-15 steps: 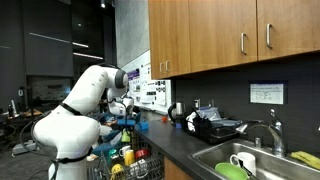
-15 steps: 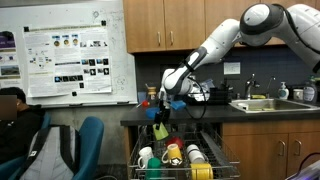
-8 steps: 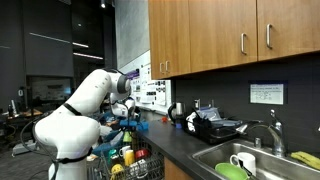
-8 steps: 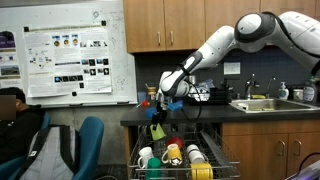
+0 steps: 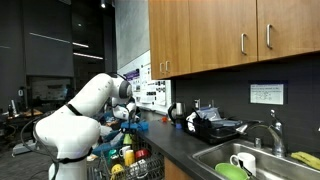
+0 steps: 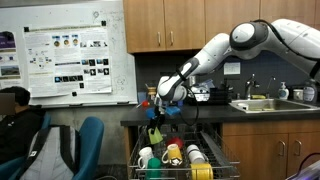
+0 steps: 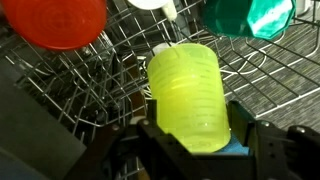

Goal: Move the green cup in the dishwasher to the left

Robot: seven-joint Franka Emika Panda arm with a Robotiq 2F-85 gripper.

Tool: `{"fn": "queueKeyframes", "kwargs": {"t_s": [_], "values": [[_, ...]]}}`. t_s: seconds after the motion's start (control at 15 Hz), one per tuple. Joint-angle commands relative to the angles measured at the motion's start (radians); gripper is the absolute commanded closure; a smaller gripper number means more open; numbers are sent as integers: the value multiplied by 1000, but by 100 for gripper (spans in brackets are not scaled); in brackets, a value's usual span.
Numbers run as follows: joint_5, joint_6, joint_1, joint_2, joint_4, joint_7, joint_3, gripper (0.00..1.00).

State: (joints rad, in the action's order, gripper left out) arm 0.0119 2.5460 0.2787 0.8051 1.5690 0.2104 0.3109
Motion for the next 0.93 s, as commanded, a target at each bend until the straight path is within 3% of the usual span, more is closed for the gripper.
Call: {"fn": "queueKeyframes", "kwargs": {"t_s": [0.0, 0.87], "values": [[3, -26, 10, 50, -68, 18, -4, 55], [9, -82, 17, 122, -149, 13, -23, 55]]}}
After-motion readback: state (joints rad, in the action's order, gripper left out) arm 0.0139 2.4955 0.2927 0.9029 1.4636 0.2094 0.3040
